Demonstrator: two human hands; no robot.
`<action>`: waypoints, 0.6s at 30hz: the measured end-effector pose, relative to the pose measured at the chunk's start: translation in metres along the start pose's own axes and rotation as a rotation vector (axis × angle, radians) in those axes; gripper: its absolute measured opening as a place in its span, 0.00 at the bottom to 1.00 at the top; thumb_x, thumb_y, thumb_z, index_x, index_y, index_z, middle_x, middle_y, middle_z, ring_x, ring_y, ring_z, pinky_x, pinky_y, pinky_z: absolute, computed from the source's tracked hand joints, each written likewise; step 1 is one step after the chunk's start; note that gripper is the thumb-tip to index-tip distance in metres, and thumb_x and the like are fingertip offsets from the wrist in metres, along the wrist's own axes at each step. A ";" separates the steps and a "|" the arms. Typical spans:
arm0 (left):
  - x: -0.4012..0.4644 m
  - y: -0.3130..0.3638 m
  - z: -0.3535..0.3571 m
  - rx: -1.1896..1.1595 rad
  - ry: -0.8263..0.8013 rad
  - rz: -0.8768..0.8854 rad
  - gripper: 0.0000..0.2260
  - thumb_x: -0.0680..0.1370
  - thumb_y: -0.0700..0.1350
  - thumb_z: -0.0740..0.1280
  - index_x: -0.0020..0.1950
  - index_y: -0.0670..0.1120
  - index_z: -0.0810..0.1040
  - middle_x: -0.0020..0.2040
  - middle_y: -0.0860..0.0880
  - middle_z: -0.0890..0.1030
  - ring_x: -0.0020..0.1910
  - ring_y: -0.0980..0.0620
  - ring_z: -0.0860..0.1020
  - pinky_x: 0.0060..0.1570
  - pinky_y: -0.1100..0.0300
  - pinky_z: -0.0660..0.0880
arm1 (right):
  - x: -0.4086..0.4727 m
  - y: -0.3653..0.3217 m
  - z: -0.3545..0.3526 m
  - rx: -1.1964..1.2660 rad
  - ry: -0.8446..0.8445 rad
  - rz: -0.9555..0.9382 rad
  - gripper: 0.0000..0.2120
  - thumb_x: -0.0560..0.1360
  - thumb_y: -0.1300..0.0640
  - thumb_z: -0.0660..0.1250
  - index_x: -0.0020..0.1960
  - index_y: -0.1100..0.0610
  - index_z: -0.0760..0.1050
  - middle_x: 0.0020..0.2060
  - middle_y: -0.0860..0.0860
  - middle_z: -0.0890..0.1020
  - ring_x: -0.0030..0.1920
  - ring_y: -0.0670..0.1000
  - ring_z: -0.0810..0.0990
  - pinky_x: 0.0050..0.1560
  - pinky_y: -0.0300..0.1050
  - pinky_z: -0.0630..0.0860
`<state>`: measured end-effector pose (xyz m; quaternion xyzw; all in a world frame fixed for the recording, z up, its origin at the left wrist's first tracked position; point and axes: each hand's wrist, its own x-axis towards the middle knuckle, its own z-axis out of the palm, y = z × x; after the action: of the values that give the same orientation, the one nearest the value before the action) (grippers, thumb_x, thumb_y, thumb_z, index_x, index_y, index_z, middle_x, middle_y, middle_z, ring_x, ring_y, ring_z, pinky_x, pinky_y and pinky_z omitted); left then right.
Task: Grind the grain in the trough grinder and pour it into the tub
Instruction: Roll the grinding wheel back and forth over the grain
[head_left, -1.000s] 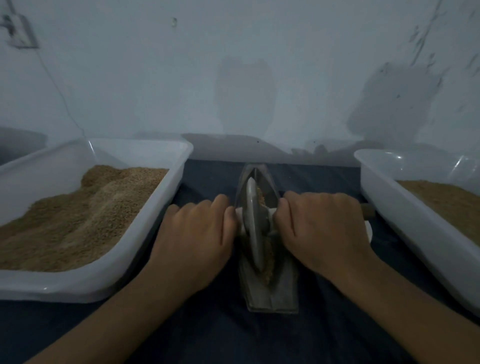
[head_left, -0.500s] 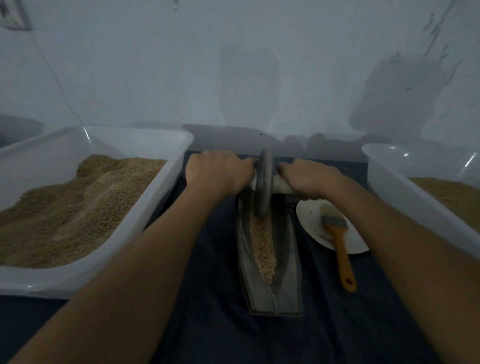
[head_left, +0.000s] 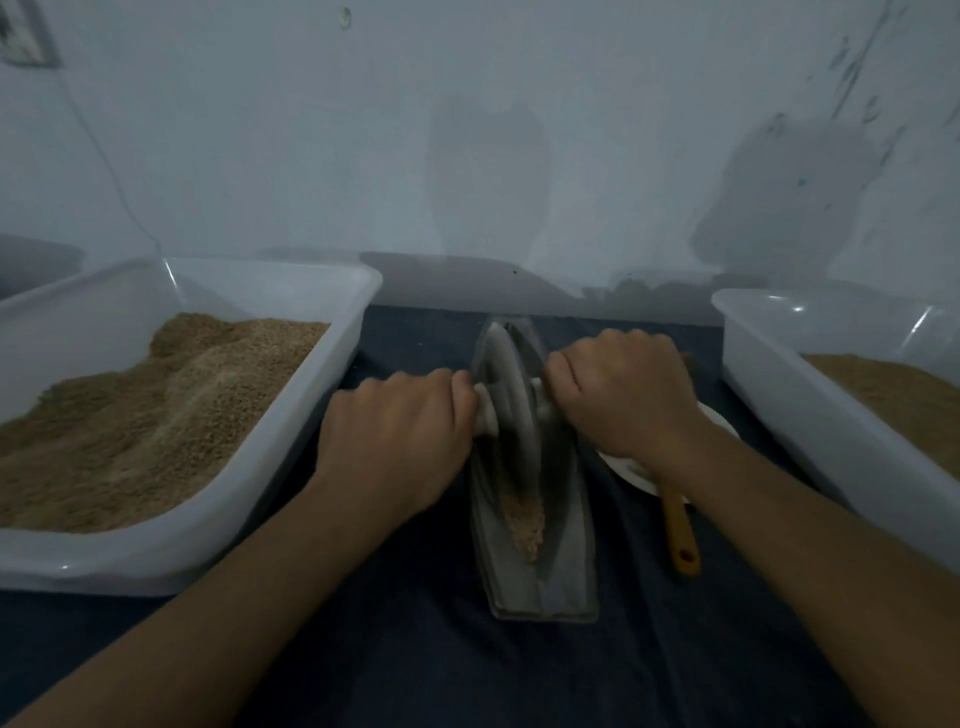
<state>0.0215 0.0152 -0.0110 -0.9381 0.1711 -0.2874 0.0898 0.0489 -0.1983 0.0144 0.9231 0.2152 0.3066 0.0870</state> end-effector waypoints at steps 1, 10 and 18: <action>0.012 -0.002 0.004 0.016 -0.029 0.028 0.10 0.82 0.49 0.43 0.49 0.50 0.61 0.44 0.51 0.74 0.38 0.45 0.75 0.34 0.54 0.66 | 0.009 0.006 0.005 0.004 -0.058 0.004 0.20 0.77 0.52 0.39 0.38 0.56 0.66 0.31 0.50 0.67 0.32 0.54 0.65 0.33 0.47 0.62; 0.081 -0.004 0.017 -0.037 -0.174 -0.050 0.26 0.76 0.51 0.38 0.52 0.47 0.75 0.50 0.43 0.79 0.48 0.41 0.77 0.41 0.51 0.68 | 0.027 0.023 0.020 0.099 -0.397 0.218 0.06 0.83 0.55 0.53 0.47 0.53 0.63 0.37 0.50 0.64 0.40 0.54 0.68 0.35 0.49 0.62; -0.026 0.004 -0.016 -0.085 0.008 0.012 0.21 0.84 0.52 0.31 0.48 0.54 0.63 0.42 0.53 0.67 0.36 0.49 0.66 0.38 0.51 0.57 | -0.044 -0.017 -0.021 0.126 0.123 0.164 0.22 0.83 0.47 0.47 0.33 0.49 0.65 0.23 0.45 0.66 0.22 0.47 0.64 0.26 0.45 0.67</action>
<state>-0.0084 0.0203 -0.0121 -0.9389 0.1889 -0.2831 0.0510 -0.0017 -0.2022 0.0027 0.9206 0.1628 0.3548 -0.0100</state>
